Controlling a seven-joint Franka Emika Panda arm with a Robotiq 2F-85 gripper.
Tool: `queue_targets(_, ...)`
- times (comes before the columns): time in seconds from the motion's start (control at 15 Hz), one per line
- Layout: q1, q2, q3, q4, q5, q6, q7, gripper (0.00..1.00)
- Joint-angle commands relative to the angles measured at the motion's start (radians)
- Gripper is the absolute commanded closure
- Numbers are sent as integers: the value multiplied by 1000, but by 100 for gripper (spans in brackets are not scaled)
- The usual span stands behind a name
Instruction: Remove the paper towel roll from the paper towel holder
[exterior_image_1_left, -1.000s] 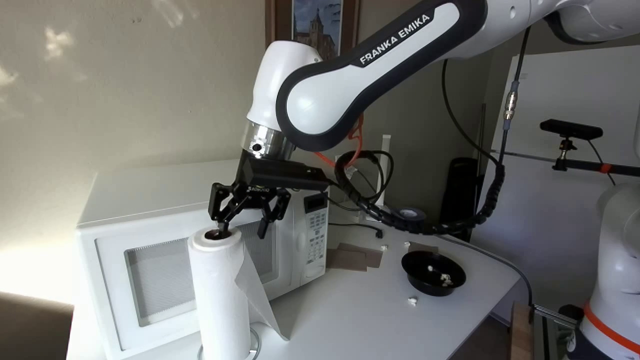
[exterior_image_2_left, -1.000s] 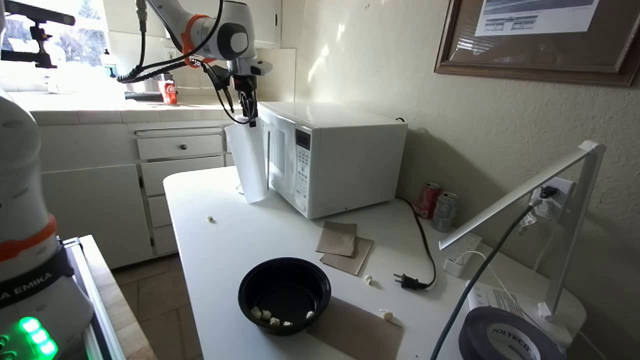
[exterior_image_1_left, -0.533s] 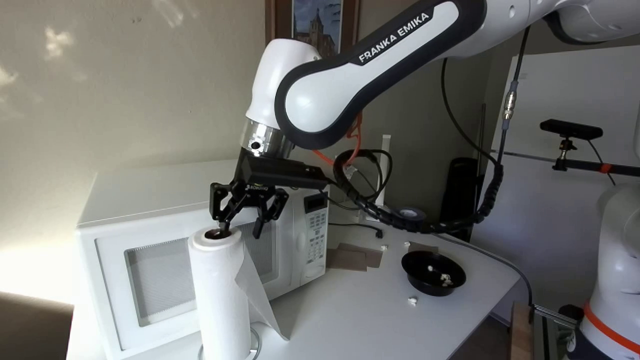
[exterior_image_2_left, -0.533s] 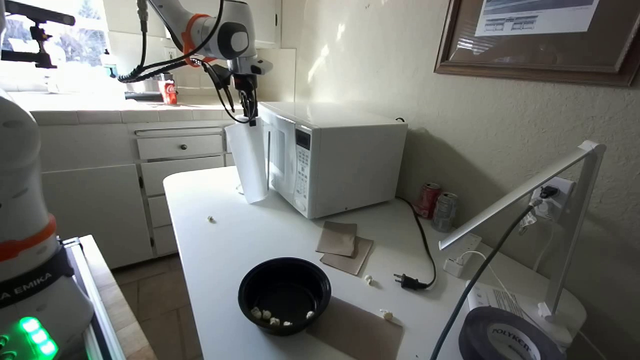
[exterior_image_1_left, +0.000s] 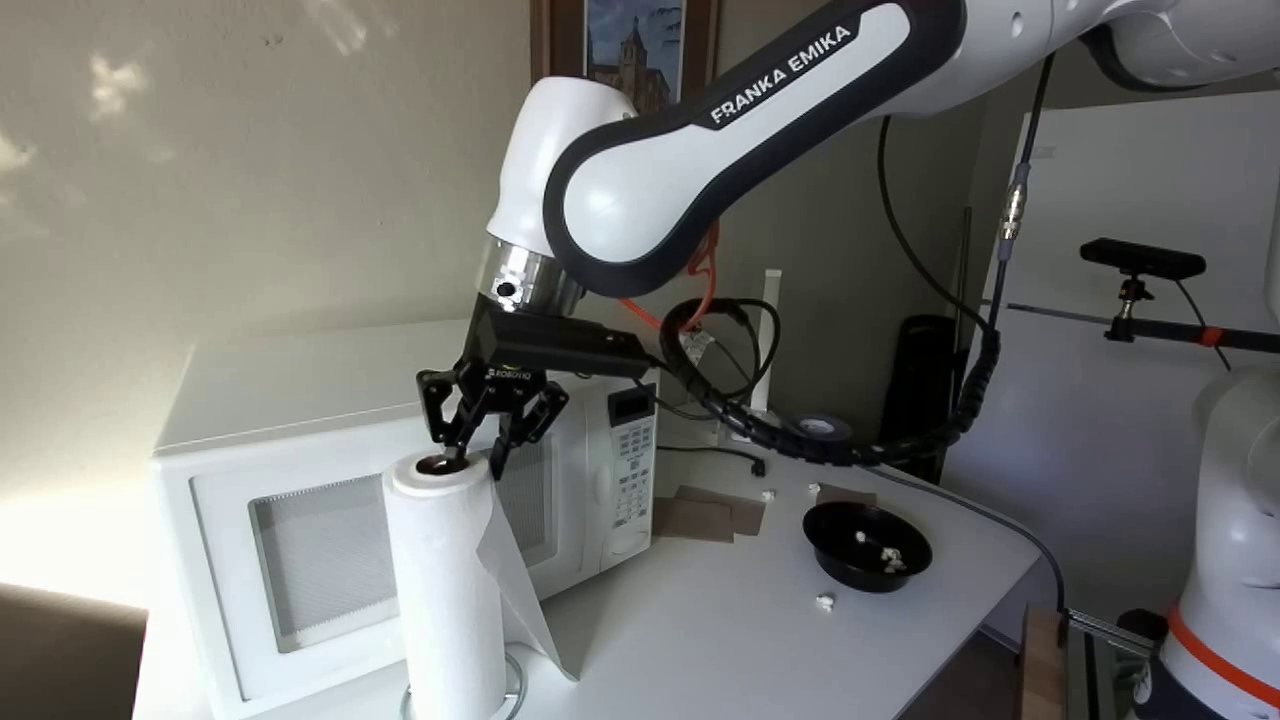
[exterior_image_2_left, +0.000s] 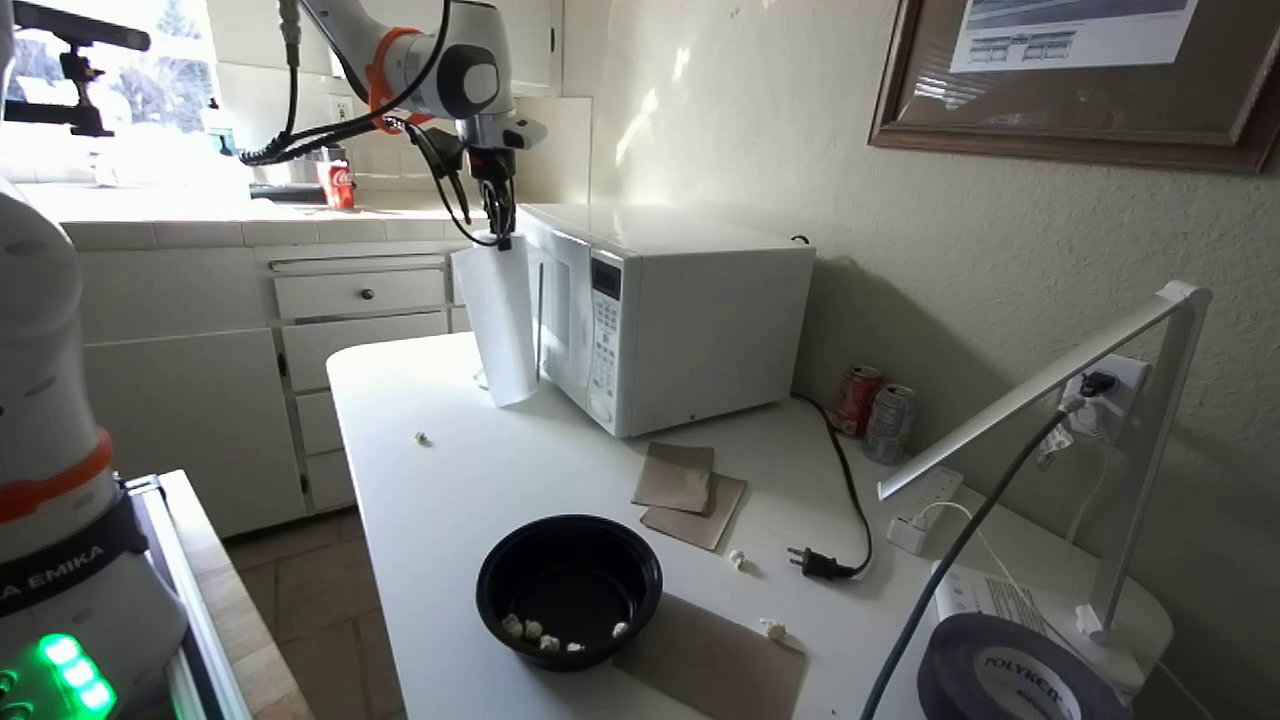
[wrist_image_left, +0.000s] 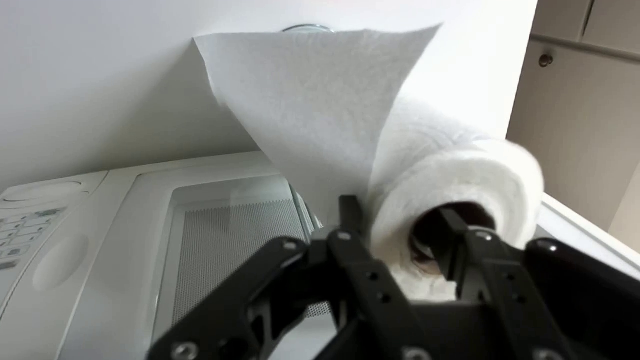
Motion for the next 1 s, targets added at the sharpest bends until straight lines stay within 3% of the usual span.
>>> queue_targets(0.0, 16, 16, -14, 11, 20, 12, -16, 75)
queue_targets(0.2, 17, 17, -14, 14, 19, 11, -17, 94)
queue_targets(0.27, 17, 16, -14, 15, 17, 10, -16, 97)
queue_targets(0.93, 26, -20, -10, 26, 13, -22, -13, 95)
